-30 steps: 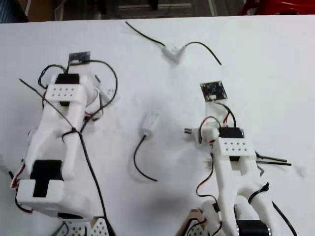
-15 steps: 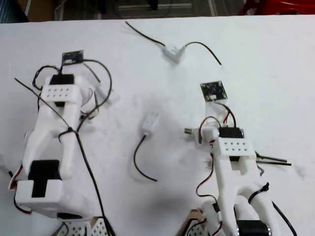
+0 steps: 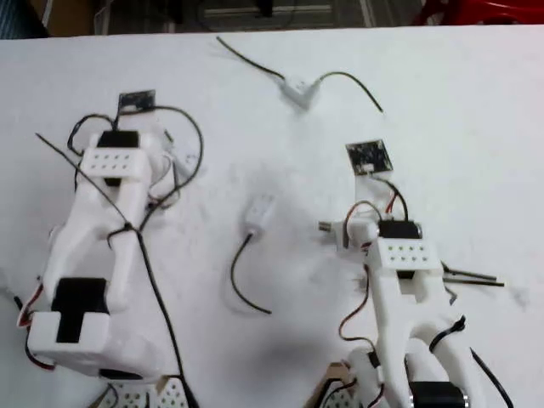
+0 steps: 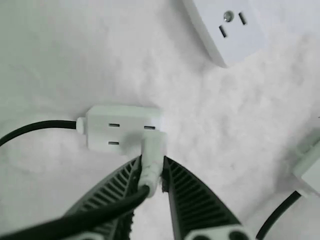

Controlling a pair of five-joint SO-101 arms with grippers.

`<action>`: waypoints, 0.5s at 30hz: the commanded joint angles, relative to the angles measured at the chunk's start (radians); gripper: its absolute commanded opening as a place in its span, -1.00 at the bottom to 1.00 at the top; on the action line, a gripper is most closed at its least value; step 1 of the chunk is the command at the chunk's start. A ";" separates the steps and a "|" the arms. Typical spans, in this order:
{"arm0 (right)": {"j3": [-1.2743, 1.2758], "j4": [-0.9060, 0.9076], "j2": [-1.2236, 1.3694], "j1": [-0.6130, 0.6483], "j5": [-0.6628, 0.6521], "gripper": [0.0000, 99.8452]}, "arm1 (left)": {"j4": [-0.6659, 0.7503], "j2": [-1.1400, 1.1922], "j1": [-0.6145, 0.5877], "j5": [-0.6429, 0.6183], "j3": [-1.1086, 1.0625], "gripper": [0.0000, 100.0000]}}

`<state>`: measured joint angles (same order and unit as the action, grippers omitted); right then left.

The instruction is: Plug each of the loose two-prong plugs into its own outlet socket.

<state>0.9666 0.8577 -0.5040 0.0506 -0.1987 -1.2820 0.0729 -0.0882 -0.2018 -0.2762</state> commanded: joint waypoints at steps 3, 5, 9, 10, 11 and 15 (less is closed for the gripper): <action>-0.006 -0.012 -0.035 0.007 0.002 -0.96 | 0.023 -0.005 -0.004 -0.015 -0.017 -0.95; -0.005 -0.012 -0.035 0.007 0.002 -0.96 | 0.061 -0.005 -0.025 -0.015 -0.043 -0.95; 0.000 -0.015 -0.035 0.007 0.002 -0.96 | 0.086 -0.007 -0.048 -0.017 -0.068 -0.95; 0.000 -0.015 -0.035 0.007 0.002 -0.96 | 0.087 -0.008 -0.053 -0.017 -0.069 -0.95; 0.000 -0.015 -0.035 0.007 0.002 -0.96 | 0.089 -0.008 -0.058 -0.017 -0.069 -0.95; 0.000 -0.015 -0.035 0.007 0.002 -0.96 | 0.089 -0.008 -0.064 -0.017 -0.071 -0.95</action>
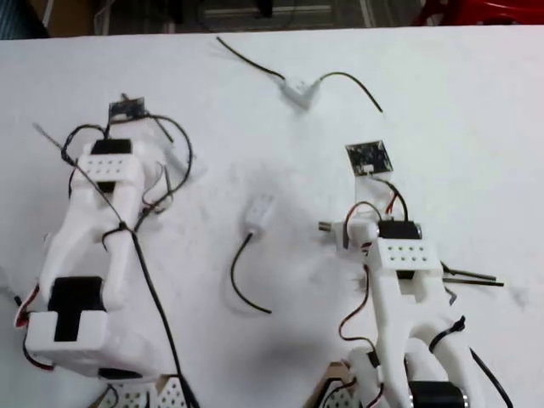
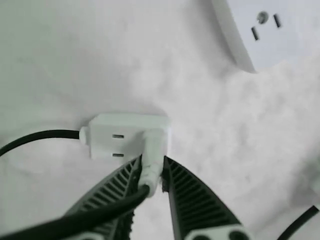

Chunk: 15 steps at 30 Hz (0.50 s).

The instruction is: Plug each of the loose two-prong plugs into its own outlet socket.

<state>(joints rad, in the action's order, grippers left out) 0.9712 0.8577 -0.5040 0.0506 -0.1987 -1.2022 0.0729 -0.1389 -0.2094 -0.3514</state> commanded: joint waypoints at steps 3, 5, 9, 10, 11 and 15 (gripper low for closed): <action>-0.005 -0.015 -0.035 0.007 0.002 -0.96 | 0.011 -0.004 -0.012 -0.009 0.003 -0.95; -0.005 -0.015 -0.035 0.007 0.002 -0.96 | 0.011 -0.002 -0.015 -0.009 0.002 -0.95; -0.002 -0.015 -0.035 0.007 0.002 -0.96 | 0.074 0.044 -0.016 -0.008 -0.032 -0.95; -0.002 -0.015 -0.035 0.007 0.002 -0.96 | 0.081 0.068 -0.016 -0.006 -0.032 -0.95; -0.002 -0.015 -0.035 0.007 0.002 -0.96 | 0.084 0.091 -0.016 -0.006 -0.026 -0.95; -0.002 -0.015 -0.035 0.007 0.002 -0.96 | 0.069 0.160 -0.018 -0.002 0.018 -0.94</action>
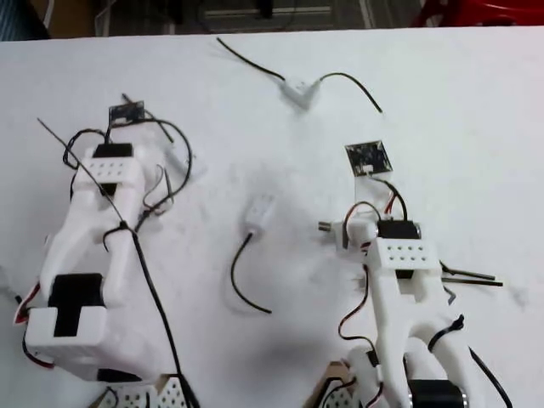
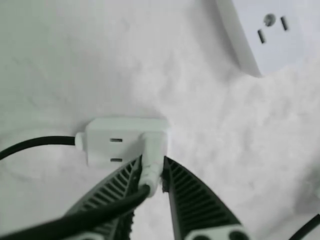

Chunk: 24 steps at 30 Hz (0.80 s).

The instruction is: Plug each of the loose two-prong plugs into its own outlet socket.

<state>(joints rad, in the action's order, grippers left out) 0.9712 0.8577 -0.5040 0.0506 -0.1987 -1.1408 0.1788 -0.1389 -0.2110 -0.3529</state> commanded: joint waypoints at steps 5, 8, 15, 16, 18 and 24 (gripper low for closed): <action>-0.002 -0.015 -0.035 0.007 0.002 -0.95 | -0.089 0.054 -0.016 0.080 0.081 -0.78; -0.002 -0.015 -0.035 0.007 0.002 -0.95 | -0.140 0.054 -0.015 0.086 0.115 -0.58; -0.002 -0.015 -0.035 0.007 0.002 -0.95 | -0.259 0.054 -0.036 0.215 0.252 -0.43; -0.002 -0.015 -0.035 0.007 0.002 -0.95 | -0.265 0.054 -0.047 0.244 0.270 -0.43; 0.000 -0.015 -0.035 0.008 0.002 -0.95 | -0.269 0.054 -0.073 0.318 0.302 -0.43; 0.000 -0.015 -0.035 0.008 0.002 -0.95 | -0.272 0.054 -0.147 0.595 0.384 -0.43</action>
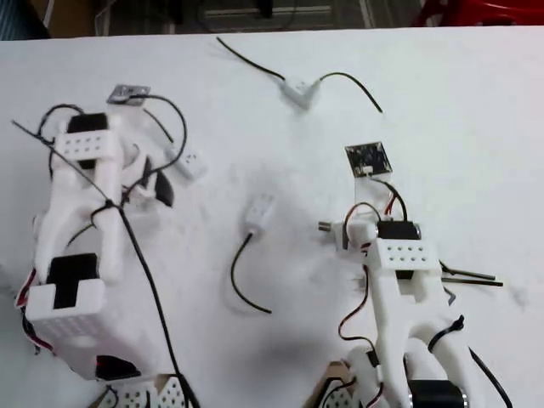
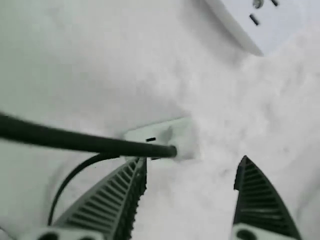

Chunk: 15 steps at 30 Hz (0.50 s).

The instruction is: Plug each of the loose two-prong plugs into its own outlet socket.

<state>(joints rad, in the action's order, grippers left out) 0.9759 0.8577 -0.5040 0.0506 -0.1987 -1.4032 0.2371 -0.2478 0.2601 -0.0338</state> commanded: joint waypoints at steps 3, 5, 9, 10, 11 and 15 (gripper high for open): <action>-0.005 -0.015 -0.035 0.008 0.002 -0.95 | -0.005 0.001 -0.062 0.344 0.087 -0.43; -0.005 -0.015 -0.035 0.008 0.002 -0.95 | 0.008 0.005 -0.074 0.514 0.083 -0.43; -0.003 -0.025 -0.035 0.008 0.002 -0.95 | 0.023 0.005 -0.077 0.769 0.018 -0.43; -0.002 -0.035 -0.033 0.008 0.002 -0.95 | 0.031 0.005 -0.074 0.827 -0.002 -0.43; 0.006 -0.048 -0.033 0.008 0.002 -0.95 | 0.051 0.005 -0.074 0.882 -0.028 -0.43; 0.017 -0.070 -0.033 0.008 0.002 -0.95 | 0.192 0.005 -0.087 1.059 -0.126 -0.43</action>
<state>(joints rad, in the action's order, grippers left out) 0.9973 0.8071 -0.5040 0.0506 -0.1987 -1.2988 0.2463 -0.3199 1.1976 -0.1181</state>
